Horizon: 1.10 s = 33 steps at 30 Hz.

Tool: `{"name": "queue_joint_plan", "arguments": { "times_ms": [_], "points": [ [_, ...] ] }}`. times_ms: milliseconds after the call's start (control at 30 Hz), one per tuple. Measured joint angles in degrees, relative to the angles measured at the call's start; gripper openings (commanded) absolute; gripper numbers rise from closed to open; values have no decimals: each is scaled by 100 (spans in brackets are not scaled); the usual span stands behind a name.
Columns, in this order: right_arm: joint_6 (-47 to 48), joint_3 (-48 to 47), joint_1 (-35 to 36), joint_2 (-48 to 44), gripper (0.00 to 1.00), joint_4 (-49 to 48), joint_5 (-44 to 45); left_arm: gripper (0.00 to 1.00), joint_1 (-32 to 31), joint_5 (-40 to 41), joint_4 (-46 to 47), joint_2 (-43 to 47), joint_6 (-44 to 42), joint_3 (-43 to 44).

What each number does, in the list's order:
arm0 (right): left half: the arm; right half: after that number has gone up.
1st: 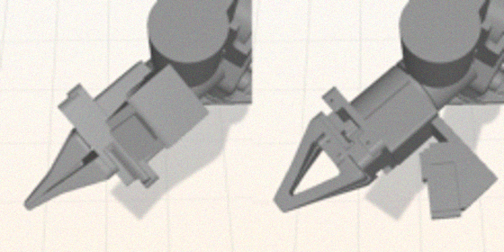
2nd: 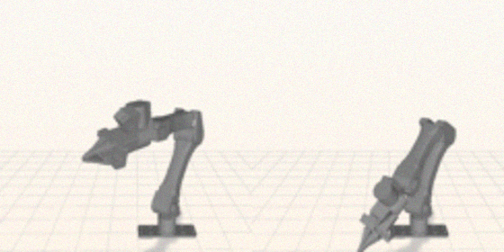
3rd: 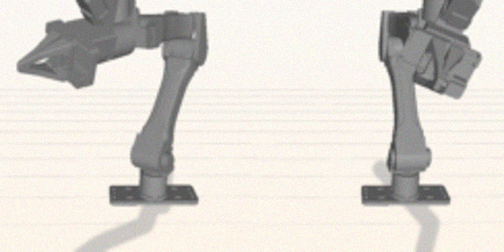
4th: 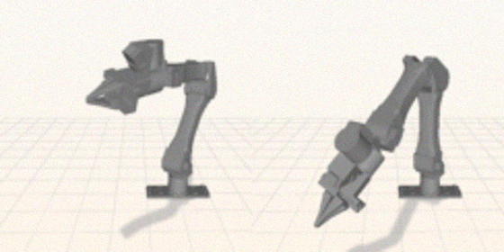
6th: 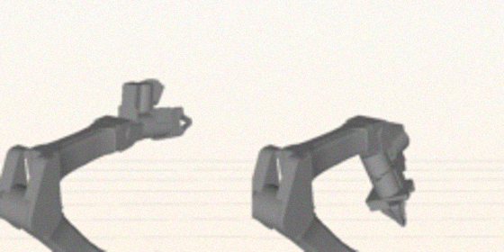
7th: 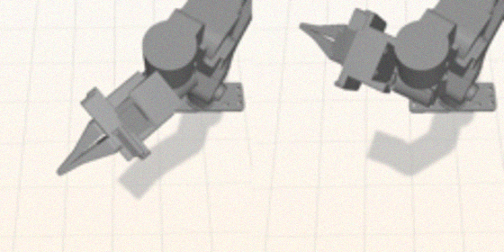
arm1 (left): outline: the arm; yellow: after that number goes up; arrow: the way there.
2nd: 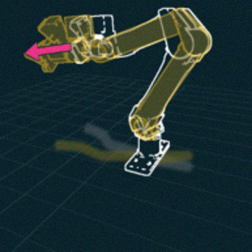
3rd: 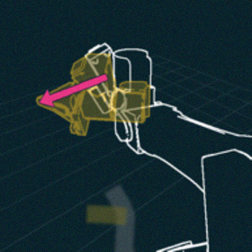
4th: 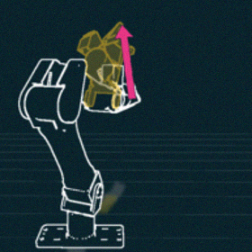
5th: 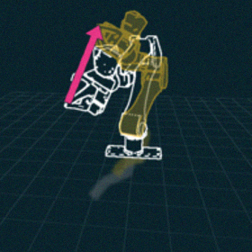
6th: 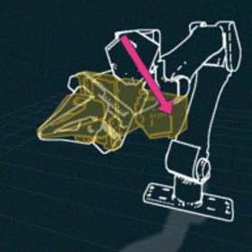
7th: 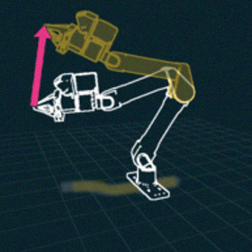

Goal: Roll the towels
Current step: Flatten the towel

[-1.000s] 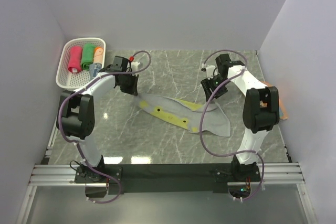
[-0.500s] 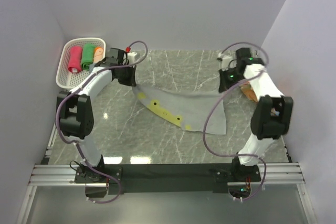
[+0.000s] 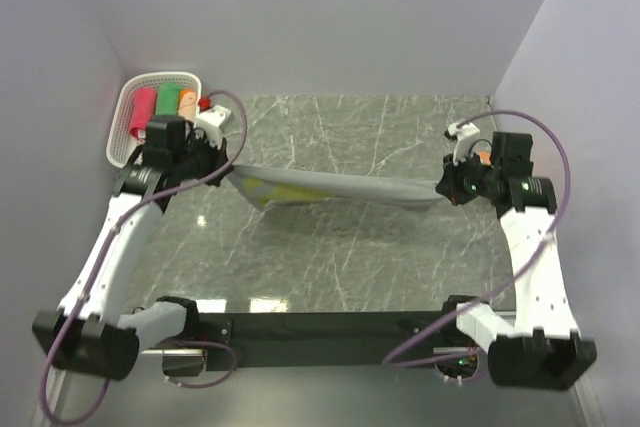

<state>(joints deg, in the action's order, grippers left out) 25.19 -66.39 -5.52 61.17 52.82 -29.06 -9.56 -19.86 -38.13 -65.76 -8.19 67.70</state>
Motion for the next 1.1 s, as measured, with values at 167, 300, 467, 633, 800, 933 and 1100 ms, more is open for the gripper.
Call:
{"name": "queue_joint_plan", "arguments": {
  "times_ms": [167, 300, 467, 633, 800, 933, 1100],
  "points": [
    [-7, 79, 4, -699, 0, -11, 70, 0, -2, -2, -275, 603, -22, -245],
    [-50, -249, 59, 52, 0, -114, 120, 0, -2, 33, -195, 42, 68, -181],
    [-251, -846, 289, 2133, 0, -654, 468, 1, -2, 323, 101, -1681, 313, 323],
    [-483, -1436, 439, 4030, 4, -1047, 855, 7, 0, 573, 494, -3744, 529, 1305],
    [-643, -2590, 494, 5401, 47, -1067, 1233, 37, 20, 776, 444, -5174, 640, 2389],
    [-704, -3333, 409, 5799, 57, -907, 1491, 51, 210, 815, 280, -5608, 713, 3003],
    [-439, -3397, 280, 5359, 41, -466, 1515, 41, 476, 549, 15, -5139, 444, 3016]
  ]
}}
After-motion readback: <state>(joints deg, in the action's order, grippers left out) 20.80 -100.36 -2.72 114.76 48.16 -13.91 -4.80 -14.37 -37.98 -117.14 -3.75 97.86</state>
